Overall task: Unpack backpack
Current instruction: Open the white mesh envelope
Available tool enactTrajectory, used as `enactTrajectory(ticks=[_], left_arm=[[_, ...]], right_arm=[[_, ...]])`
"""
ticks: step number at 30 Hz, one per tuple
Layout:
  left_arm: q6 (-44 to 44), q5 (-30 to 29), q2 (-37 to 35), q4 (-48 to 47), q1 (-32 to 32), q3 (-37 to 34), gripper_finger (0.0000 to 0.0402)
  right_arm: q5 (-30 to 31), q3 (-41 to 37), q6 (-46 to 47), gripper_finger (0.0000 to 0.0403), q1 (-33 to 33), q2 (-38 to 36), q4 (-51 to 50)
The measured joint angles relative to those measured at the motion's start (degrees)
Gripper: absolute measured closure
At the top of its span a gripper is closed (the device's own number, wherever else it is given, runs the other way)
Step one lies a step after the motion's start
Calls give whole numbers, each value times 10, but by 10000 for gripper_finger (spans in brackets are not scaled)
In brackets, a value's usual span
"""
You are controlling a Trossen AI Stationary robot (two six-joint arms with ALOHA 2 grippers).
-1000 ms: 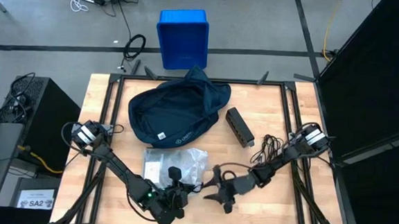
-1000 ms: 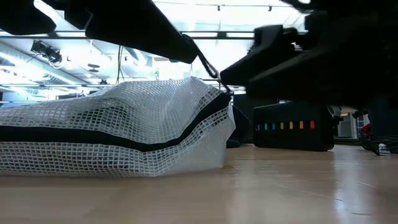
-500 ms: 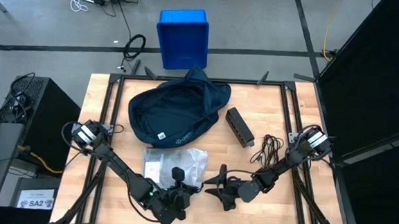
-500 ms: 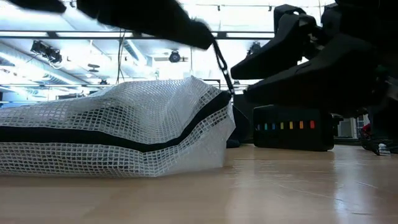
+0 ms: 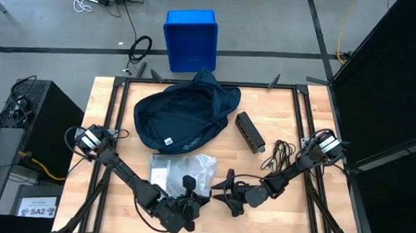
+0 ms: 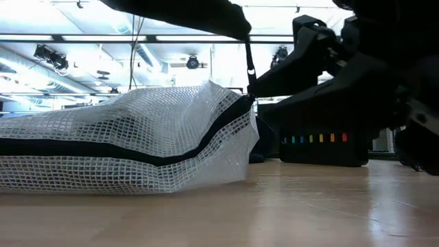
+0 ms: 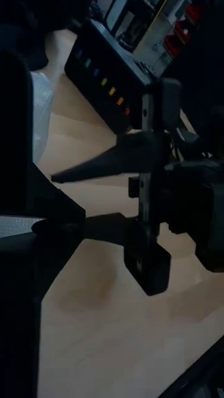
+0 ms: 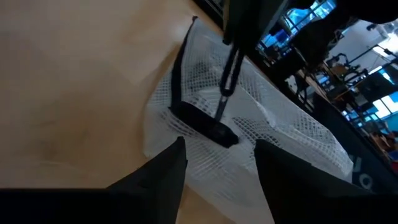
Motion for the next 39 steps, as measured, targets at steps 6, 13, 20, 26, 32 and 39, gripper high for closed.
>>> enactTrajectory(ticks=[6, 13, 20, 26, 32, 39], left_arm=[[0, 19, 0, 9, 6, 0, 402], [14, 39, 0, 31, 9, 0, 401], [15, 43, 0, 38, 9, 0, 401], [17, 51, 0, 46, 9, 0, 402], [21, 51, 0, 51, 9, 0, 401], [19, 51, 0, 59, 10, 0, 401]], right_arm=[[-35, 12, 3, 196, -13, 1, -1], [-56, 38, 26, 186, -21, 1, -83], [-57, 38, 26, 211, -21, 2, -79], [-65, 38, 26, 250, -22, 2, -71], [-105, 38, 27, 291, -27, 2, -60], [-106, 38, 39, 360, -27, 2, -48]])
